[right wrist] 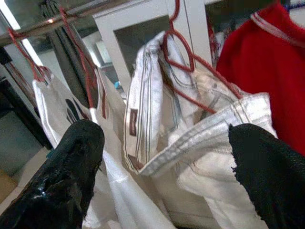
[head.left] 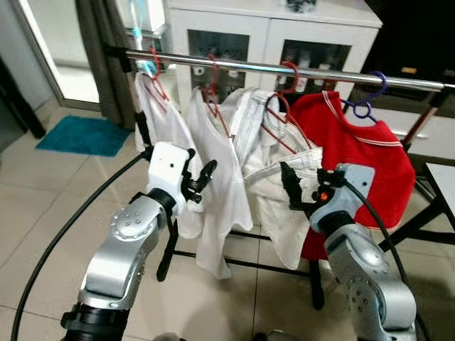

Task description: Hang hanger

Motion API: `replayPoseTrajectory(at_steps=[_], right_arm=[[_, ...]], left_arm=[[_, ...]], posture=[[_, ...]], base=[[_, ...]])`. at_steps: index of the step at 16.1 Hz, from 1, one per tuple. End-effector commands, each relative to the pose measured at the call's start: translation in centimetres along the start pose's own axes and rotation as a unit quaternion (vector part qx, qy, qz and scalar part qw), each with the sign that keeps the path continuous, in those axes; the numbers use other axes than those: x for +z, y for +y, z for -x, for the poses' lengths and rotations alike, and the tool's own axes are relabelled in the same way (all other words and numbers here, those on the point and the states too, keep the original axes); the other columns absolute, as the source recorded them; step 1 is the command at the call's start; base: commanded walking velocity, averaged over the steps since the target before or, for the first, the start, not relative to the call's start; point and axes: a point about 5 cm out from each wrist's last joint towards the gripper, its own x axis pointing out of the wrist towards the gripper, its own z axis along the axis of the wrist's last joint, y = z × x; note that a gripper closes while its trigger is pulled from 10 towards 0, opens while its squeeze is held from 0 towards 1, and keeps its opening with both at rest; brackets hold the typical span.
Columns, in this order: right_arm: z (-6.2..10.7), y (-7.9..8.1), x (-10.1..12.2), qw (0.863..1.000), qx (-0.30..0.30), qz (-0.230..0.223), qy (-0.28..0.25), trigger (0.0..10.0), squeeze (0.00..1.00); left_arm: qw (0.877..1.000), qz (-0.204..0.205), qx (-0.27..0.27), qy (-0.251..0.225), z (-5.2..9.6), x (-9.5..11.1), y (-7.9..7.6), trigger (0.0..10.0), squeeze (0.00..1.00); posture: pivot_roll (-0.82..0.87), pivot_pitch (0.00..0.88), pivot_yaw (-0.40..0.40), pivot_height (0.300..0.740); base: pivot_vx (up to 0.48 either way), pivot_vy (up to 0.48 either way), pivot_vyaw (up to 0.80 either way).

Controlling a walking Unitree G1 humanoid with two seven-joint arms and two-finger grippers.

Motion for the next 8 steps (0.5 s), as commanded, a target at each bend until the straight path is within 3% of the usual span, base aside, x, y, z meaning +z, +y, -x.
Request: replayPoseTrajectory(at_steps=[1,4,8], right_arm=[[0.21,0.01,0.48,1.000,-0.006,0.008,-0.005,10.0,0.00],[0.31,-0.08,0.37,0.999,-0.005,0.034,0.006,10.0,0.00],[0.01,-0.19,0.24,0.999,-0.007,0.034,0.009,10.0,0.00]], left_arm=[[1.000,-0.004,0.002,-0.004,0.03,0.08,0.05,10.0,0.00],[1.000,-0.004,-0.003,-0.006,0.63,-0.01,-0.26,10.0,0.00],[1.000,-0.004,0.000,-0.006,0.97,-0.05,-0.07,10.0,0.00]], posture=[[0.01,0.003,0.002,0.740],[0.04,0.006,-0.025,0.740],[0.05,0.005,-0.037,0.740]], base=[[0.000,0.000,0.00],[0.190,0.000,0.00],[0.354,0.000,-0.80]])
